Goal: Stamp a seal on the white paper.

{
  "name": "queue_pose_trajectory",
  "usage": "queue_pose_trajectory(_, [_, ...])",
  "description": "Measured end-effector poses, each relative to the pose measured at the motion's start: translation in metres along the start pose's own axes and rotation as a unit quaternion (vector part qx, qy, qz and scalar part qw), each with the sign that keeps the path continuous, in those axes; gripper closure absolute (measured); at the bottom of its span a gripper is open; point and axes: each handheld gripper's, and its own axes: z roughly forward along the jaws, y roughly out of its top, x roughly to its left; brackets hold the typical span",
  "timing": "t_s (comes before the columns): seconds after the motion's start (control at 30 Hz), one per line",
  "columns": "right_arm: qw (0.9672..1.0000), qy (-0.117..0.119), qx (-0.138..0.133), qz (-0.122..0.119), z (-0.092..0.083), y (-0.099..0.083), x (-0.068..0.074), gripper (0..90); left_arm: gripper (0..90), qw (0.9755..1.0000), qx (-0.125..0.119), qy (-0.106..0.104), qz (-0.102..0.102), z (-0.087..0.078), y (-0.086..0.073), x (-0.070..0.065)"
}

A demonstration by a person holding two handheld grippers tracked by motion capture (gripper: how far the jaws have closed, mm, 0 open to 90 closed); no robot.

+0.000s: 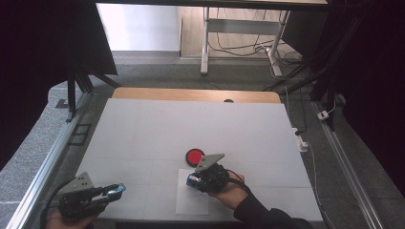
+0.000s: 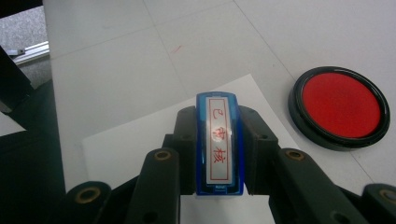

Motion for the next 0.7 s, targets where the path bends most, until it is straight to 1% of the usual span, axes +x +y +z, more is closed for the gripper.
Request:
queue_pose_trajectory(0.07, [1.0, -0.002, -0.002, -0.004, 0.002, 0.0, -0.001, 71.0, 68.1, 1.0, 0.0, 0.0, 0.0, 0.0, 0.0, 0.0])
queue_pose_trajectory(0.13, [1.0, -0.003, 0.0, 0.0, 0.003, 0.0, -0.001, 71.0, 68.1, 1.0, 0.0, 0.0, 0.0, 0.0, 0.0, 0.0])
queue_pose_trajectory(0.27, [1.0, -0.006, 0.004, -0.002, 0.007, -0.001, -0.002, 70.9, 68.1, 1.0, 0.0, 0.0, 0.001, 0.0, 0.0, 0.0])
queue_pose_trajectory(0.47, [0.9999, -0.008, 0.008, -0.009, 0.011, -0.002, -0.002, 71.0, 68.1, 1.0, 0.0, 0.0, 0.001, 0.0, 0.0, 0.0])
queue_pose_trajectory(0.5, [0.9999, -0.008, 0.013, -0.009, 0.012, -0.003, -0.002, 71.0, 68.1, 1.0, 0.0, 0.0, 0.001, 0.0, 0.0, 0.0])
queue_pose_trajectory(0.6, [0.9998, -0.007, 0.012, -0.013, 0.013, -0.003, -0.002, 71.0, 68.1, 1.0, 0.0, 0.0, 0.001, 0.0, 0.0, 0.0])
queue_pose_trajectory(0.7, [0.9998, -0.007, 0.014, -0.008, 0.013, -0.003, -0.002, 71.0, 68.1, 1.0, 0.0, 0.0, 0.001, 0.0, 0.0, 0.0])
